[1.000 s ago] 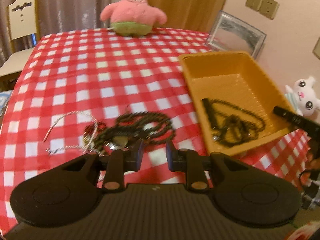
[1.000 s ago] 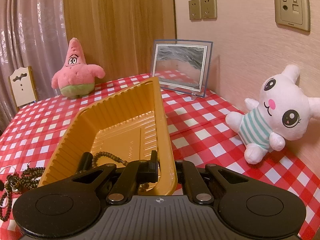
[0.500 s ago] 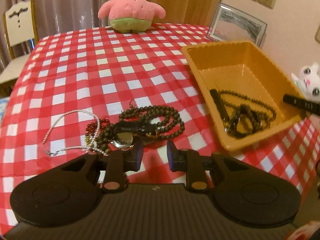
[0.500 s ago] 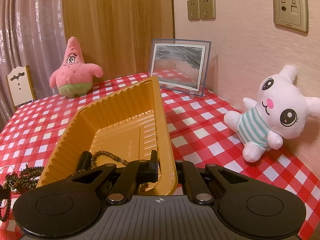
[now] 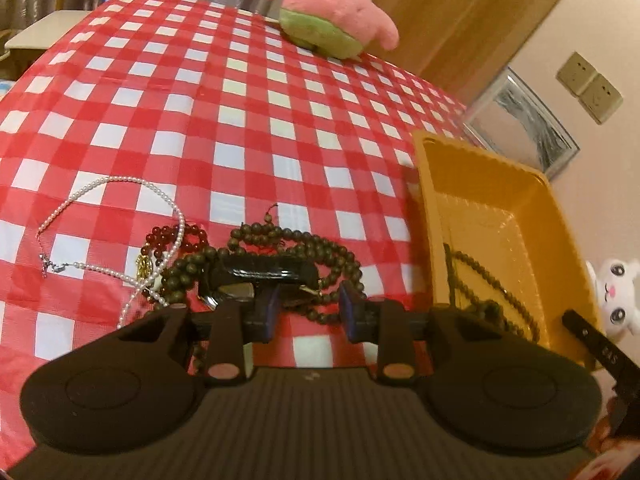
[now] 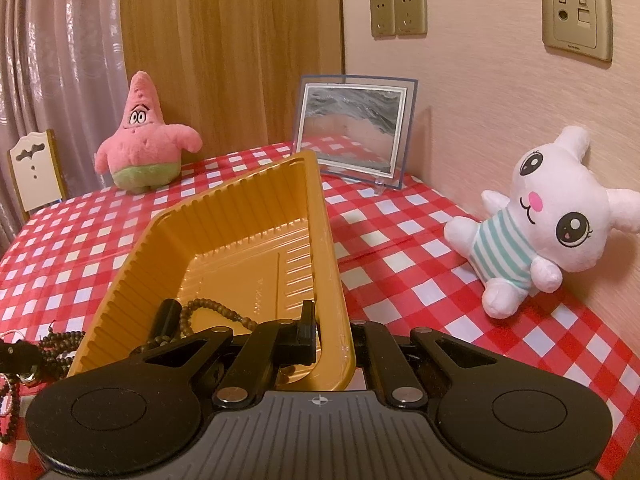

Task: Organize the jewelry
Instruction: 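Return the left tool to the pile and grasp the black silver-faced watch, then lift the black watch from the pile with the left tool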

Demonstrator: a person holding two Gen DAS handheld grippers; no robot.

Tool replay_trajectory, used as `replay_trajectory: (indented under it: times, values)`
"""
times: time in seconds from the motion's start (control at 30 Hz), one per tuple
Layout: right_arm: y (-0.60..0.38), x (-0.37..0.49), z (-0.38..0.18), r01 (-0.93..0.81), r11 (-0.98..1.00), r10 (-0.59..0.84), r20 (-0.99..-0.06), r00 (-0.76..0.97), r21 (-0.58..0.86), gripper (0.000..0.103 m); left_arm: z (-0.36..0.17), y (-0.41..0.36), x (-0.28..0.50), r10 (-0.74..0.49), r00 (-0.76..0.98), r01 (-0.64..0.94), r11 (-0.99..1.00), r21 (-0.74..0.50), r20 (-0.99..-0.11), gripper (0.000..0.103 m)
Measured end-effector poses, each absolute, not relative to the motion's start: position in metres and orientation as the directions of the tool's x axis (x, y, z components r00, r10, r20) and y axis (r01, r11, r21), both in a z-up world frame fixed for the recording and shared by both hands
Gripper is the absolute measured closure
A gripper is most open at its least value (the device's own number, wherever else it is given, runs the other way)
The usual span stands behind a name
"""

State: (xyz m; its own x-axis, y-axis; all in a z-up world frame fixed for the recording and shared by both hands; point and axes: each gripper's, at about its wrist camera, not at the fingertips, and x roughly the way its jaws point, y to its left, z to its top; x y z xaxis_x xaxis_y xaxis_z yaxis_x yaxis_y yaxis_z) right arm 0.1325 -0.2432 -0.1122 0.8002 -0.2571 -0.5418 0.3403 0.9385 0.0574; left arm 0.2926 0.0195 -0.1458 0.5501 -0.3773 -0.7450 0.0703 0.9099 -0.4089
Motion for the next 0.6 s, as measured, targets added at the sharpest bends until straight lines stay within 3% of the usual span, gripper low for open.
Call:
replay_trajectory:
  times: [0.07, 0.17, 0.33, 0.5, 0.6]
  values:
    - [-0.243, 0.133, -0.112, 0.34, 0.939, -0.257, -0.542, 0.8, 0.057, 0.098, -0.148, 0.021, 0.295, -0.372, 0.556, 0.052, 0.908, -0.416, -0.743, 0.079]
    - [-0.243, 0.132, -0.112, 0.34, 0.939, -0.257, -0.543, 0.799, 0.056, 0.099, -0.15, 0.022, 0.297, -0.391, 0.542, 0.056, 0.9, -0.432, -0.744, 0.093]
    - [-0.243, 0.132, -0.113, 0.34, 0.939, -0.256, -0.544, 0.799, 0.058, 0.099, -0.145, 0.02, 0.287, -0.404, 0.546, 0.131, 0.906, -0.402, -0.734, 0.102]
    - [-0.243, 0.132, -0.113, 0.338, 0.939, -0.253, -0.544, 0.8, 0.06, 0.099, -0.138, 0.026, 0.271, -0.414, 0.521, 0.204, 0.909, -0.363, -0.746, 0.103]
    - [-0.243, 0.133, -0.114, 0.338, 0.939, -0.253, -0.545, 0.8, 0.061, 0.099, -0.13, 0.025, 0.262, -0.37, 0.536, 0.274, 0.926, -0.259, -0.759, 0.102]
